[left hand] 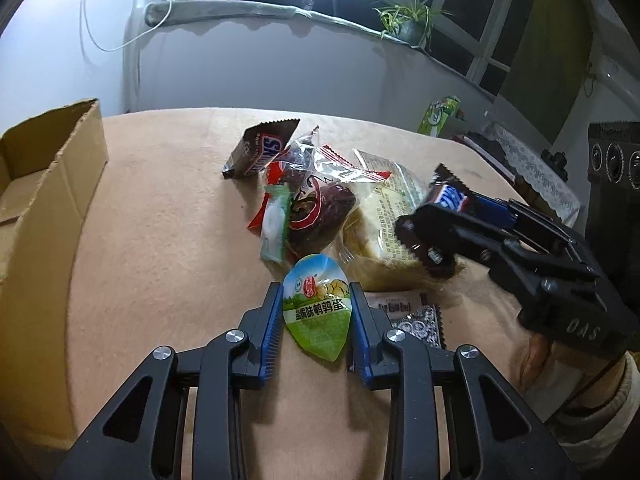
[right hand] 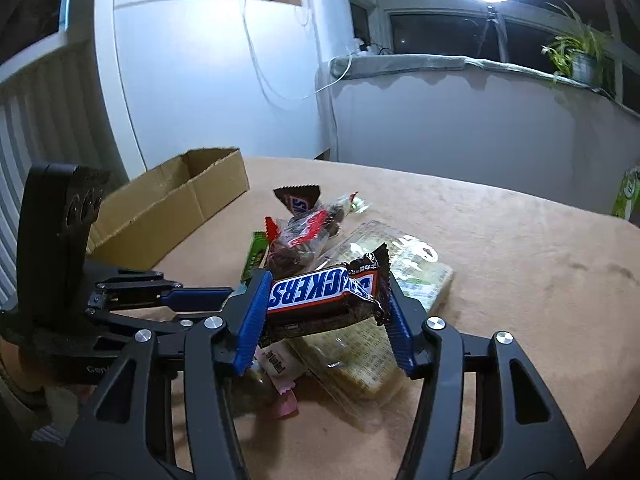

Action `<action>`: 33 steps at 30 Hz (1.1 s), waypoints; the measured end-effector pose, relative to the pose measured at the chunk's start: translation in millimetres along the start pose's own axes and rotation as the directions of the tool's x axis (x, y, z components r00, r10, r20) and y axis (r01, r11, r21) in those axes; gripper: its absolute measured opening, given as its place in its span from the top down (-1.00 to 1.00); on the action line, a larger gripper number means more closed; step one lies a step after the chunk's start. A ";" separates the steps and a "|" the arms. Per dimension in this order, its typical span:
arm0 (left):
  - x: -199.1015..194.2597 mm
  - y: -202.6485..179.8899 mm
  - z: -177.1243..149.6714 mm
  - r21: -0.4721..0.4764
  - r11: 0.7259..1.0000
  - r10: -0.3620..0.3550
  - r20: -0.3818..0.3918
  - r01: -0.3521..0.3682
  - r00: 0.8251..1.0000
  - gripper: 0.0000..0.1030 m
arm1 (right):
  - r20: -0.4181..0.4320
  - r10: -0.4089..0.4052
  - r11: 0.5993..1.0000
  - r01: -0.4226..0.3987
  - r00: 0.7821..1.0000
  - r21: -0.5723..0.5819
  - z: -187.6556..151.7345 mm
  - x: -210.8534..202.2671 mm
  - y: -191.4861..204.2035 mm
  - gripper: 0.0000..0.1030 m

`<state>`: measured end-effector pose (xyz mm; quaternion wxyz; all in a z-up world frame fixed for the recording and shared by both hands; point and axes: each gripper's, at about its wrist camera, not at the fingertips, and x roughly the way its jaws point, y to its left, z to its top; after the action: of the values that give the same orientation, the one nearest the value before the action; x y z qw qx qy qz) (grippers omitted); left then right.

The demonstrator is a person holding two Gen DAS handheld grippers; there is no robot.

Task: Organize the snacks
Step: 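Carry the egg packet into the box with the left tool while the right drops the Snickers there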

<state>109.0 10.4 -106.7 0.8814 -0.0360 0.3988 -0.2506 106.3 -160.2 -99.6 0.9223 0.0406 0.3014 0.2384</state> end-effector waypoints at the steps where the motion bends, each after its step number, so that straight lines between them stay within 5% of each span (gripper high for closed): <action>1: -3.3 -0.2 -0.1 -0.002 1.000 0.001 0.004 -0.001 1.000 0.42 | 0.006 -0.001 1.000 0.001 1.000 0.013 0.1 -3.1 -2.3 -0.09; 16: -73.3 -2.3 -6.7 -0.011 0.997 0.072 0.108 -0.071 0.992 0.42 | 0.084 -0.083 0.995 0.077 0.993 0.067 -1.0 -68.3 -17.1 -0.09; 33: -153.4 24.6 -27.5 -0.081 0.988 0.152 0.256 -0.135 0.955 0.42 | 0.144 -0.071 0.996 0.077 0.987 -0.034 18.7 -103.7 43.7 -0.09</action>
<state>14.0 107.7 -26.7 0.9405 -0.0675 0.2884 -0.1664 25.9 -168.4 -19.1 0.9504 0.0279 0.2312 0.2063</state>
